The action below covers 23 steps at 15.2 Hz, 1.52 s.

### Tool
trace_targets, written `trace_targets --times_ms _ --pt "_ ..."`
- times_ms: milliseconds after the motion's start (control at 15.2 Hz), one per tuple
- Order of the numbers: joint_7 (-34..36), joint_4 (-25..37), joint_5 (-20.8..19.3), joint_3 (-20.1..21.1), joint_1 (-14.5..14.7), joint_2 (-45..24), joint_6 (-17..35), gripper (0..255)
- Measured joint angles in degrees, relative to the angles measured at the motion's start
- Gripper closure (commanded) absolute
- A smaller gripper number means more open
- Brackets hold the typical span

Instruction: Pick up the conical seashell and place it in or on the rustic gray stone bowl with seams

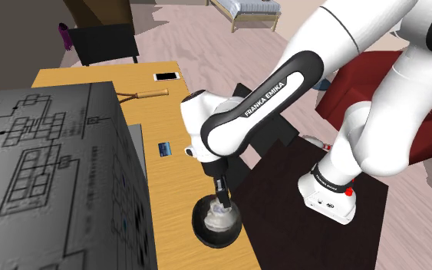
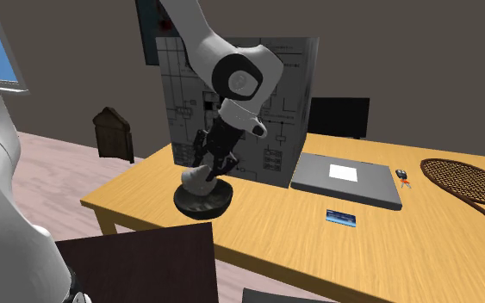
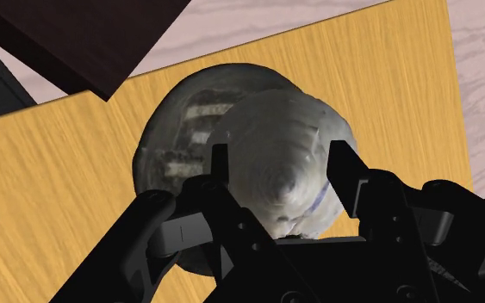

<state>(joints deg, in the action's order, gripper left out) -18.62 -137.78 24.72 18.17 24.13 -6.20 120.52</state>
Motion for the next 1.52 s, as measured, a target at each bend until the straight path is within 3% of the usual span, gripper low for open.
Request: trace_targets --times_ms 528,594,990,1254,1518 --pt "-0.50 -0.28 -0.06 -0.02 0.11 -1.89 2.12 255" --pt "-0.51 -0.28 -0.06 -0.02 0.12 -1.89 2.13 0" --pt "-0.51 -0.27 -0.05 -0.01 0.12 -1.89 2.13 0" --pt "0.03 2.80 -1.41 -1.00 -1.05 0.65 -3.63 0" --pt "0.22 4.00 -1.88 -1.29 -1.36 1.01 -5.31 0"
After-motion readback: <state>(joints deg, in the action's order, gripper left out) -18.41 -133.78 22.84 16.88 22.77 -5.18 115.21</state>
